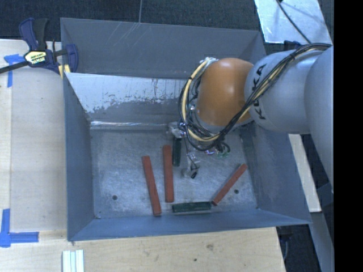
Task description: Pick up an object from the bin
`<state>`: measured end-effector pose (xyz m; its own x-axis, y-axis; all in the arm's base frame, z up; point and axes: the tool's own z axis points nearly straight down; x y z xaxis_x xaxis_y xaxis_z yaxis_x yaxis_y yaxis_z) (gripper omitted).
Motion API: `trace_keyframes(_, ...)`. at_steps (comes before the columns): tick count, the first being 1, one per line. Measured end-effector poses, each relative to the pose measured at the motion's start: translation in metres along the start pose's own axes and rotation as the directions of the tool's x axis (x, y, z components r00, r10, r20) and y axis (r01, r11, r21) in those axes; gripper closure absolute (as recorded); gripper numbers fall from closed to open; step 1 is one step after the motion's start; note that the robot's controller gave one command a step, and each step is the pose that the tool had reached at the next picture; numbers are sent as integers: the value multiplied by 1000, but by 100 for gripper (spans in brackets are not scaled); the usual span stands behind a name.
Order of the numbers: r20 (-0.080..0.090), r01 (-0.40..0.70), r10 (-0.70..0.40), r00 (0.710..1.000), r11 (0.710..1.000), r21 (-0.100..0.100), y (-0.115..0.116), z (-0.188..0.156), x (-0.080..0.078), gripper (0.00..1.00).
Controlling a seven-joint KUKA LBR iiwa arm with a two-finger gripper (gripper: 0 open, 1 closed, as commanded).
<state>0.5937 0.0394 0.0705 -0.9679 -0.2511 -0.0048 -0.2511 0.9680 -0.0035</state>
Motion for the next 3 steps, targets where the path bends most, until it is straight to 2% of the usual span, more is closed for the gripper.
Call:
trace_keyframes(1,-6,18,-18,1000,1000,-7,-33,0,-12,0)
trace_keyframes(2,-1,14,-14,1000,1000,-4,-33,0,-13,100)
trace_keyframes(3,7,23,-23,1000,1000,-2,4,-140,17,100)
